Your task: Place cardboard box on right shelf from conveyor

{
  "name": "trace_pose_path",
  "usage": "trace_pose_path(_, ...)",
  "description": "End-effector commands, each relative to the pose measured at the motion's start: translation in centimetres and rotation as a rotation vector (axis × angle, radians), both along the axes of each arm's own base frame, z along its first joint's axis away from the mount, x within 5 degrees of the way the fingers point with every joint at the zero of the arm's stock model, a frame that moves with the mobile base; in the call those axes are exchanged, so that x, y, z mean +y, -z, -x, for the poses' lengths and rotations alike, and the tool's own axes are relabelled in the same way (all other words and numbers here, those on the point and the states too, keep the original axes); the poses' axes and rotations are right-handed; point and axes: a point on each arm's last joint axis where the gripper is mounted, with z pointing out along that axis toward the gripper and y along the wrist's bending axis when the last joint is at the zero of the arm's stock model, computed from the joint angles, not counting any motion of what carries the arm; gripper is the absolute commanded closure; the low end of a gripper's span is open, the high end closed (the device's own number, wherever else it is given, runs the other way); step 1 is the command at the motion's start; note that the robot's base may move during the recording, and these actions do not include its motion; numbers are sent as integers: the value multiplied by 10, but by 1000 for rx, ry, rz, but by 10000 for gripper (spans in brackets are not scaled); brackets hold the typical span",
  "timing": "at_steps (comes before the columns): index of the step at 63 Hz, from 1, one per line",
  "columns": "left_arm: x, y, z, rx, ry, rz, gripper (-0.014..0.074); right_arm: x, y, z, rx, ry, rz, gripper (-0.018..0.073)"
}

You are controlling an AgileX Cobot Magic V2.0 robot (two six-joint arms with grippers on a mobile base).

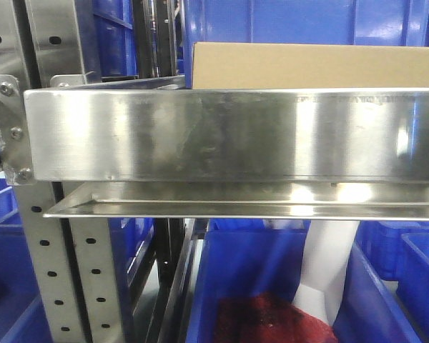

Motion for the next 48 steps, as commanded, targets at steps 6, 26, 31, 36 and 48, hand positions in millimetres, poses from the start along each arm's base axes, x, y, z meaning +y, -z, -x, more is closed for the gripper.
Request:
trace_pose_path(6, 1, -10, 1, -103, -3, 26, 715, 0, -9, 2, -97, 3, 23, 503)
trace_pose_path(26, 1, -10, 1, -103, -3, 26, 715, 0, -9, 2, -97, 3, 23, 503)
trace_pose_path(31, 1, -10, 1, -103, -3, 26, 715, 0, -9, 2, -97, 3, 23, 503)
trace_pose_path(36, 1, -10, 1, -103, -3, 26, 715, 0, -9, 2, -97, 3, 23, 503)
trace_pose_path(48, 1, -10, 1, -103, -3, 26, 715, 0, -9, 2, -97, 3, 23, 503)
